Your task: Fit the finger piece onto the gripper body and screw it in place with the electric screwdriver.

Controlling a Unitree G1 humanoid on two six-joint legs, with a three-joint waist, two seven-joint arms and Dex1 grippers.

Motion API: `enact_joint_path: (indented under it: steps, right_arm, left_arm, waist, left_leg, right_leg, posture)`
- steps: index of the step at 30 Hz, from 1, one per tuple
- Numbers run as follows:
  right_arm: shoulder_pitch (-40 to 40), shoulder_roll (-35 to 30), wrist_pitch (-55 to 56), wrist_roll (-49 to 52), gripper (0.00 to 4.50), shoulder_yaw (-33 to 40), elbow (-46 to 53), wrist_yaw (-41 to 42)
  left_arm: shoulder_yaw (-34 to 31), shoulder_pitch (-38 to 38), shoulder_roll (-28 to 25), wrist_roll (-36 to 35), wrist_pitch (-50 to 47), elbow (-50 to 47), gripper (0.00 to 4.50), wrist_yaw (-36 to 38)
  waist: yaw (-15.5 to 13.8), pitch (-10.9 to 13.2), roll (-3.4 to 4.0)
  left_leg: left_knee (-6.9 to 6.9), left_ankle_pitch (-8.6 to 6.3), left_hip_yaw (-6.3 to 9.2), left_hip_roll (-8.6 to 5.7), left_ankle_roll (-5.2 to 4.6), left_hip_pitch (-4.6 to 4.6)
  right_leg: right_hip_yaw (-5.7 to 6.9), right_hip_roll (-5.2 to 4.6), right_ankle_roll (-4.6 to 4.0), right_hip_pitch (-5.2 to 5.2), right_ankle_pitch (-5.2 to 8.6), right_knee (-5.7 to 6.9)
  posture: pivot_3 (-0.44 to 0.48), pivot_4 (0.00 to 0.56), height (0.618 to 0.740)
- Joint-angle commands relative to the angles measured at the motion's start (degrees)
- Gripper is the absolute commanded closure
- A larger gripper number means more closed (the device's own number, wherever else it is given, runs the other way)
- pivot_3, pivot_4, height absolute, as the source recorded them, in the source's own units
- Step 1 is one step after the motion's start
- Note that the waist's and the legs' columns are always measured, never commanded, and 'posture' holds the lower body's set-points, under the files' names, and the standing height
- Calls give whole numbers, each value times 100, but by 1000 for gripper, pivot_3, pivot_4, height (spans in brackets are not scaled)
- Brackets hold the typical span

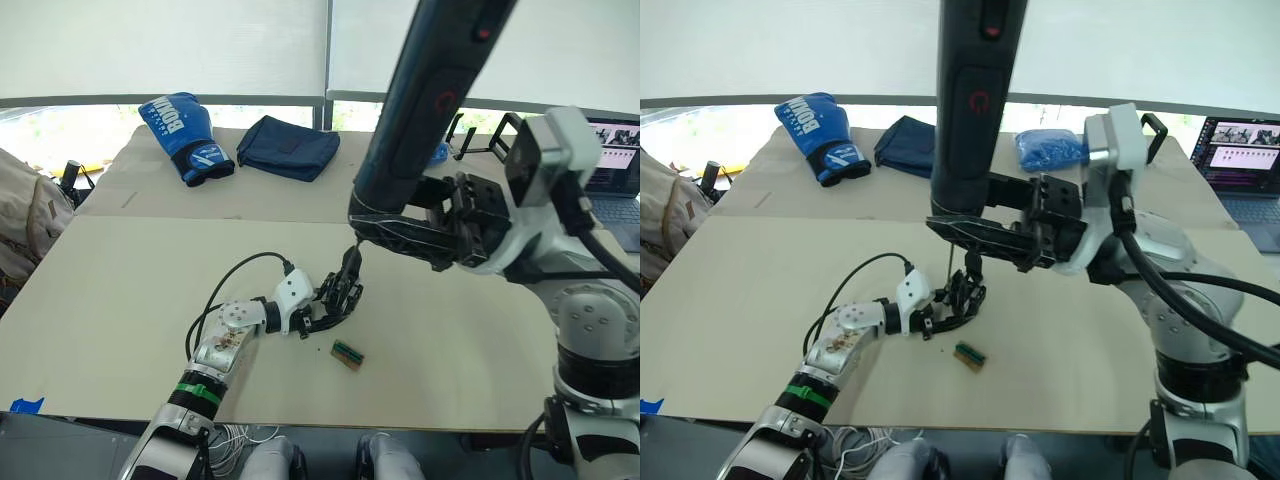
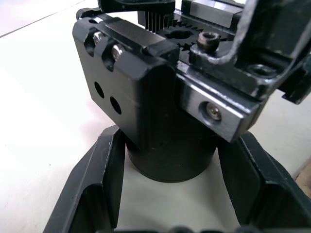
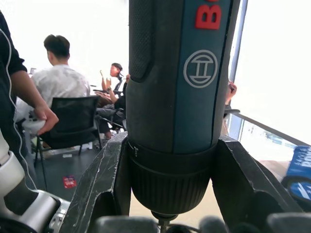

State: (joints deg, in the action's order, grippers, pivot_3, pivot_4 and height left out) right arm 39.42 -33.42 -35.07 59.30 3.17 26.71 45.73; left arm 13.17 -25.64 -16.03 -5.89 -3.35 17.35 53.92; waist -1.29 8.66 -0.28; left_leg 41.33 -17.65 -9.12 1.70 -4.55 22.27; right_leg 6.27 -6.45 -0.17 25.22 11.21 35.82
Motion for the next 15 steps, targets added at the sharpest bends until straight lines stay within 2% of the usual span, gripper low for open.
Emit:
enact_joint_path:
  steps: [1,15]
  right_arm:
    - [225,153,274,-342,2562,-63,-121,125]
    - [269,690,689,-1583,2562,-453,-641,431]
  left_arm:
    - [135,-12,26,69,-41,128,2222,32]
    - [144,62,-38,50,-263,21,2222,46]
  waist:
    - [-3,0,0]
    - [45,0,0]
  left_leg:
    - [1,0,0,-1,0,2]
    - [3,0,-2,-4,-1,5]
  right_leg:
    - [3,1,0,-1,0,0]
    - [7,5,6,0,-2,1]
  posture:
    - [0,150,740]
    - [0,150,740]
